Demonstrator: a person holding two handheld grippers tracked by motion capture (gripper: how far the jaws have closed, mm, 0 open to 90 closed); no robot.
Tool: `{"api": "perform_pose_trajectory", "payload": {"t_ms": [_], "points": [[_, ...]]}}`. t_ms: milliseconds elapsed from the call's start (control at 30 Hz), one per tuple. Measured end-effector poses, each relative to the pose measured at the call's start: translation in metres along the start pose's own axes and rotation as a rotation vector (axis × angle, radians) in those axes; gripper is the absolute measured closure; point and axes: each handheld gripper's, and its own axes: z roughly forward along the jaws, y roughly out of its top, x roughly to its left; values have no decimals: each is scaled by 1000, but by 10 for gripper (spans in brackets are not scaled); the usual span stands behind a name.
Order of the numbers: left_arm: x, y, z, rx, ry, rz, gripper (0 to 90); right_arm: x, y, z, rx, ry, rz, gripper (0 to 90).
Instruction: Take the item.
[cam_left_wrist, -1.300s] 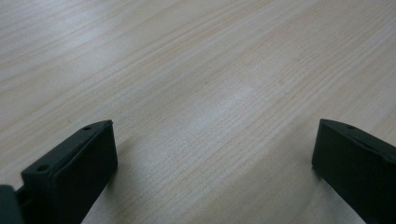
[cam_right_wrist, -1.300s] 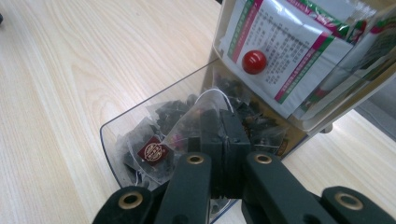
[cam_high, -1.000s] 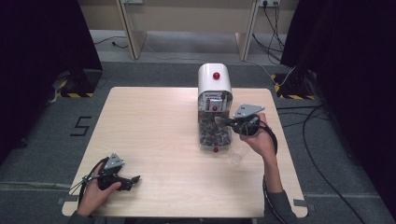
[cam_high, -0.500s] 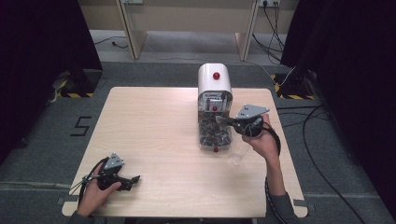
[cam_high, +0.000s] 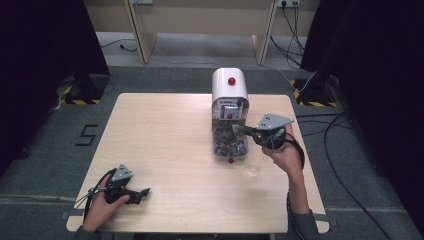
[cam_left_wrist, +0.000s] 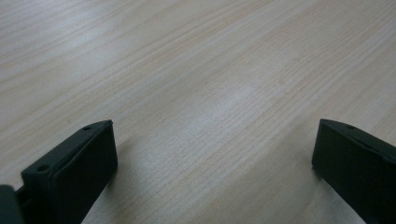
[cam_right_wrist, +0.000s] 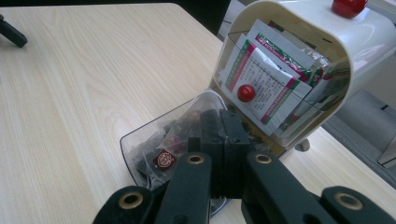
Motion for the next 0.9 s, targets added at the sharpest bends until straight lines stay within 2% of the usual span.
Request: {"api": "perform_pose_trajectory", "payload": {"t_ms": [300, 567, 900], "points": [[0, 0, 0, 0, 0, 0, 0, 5, -2, -16, -13, -22, 2, 900], [0, 0, 0, 0, 0, 0, 0, 10, -8, -22, 17, -27, -14, 900], [0, 0, 0, 0, 0, 0, 0, 13, -19, -38, 29, -37, 1, 900]]}}
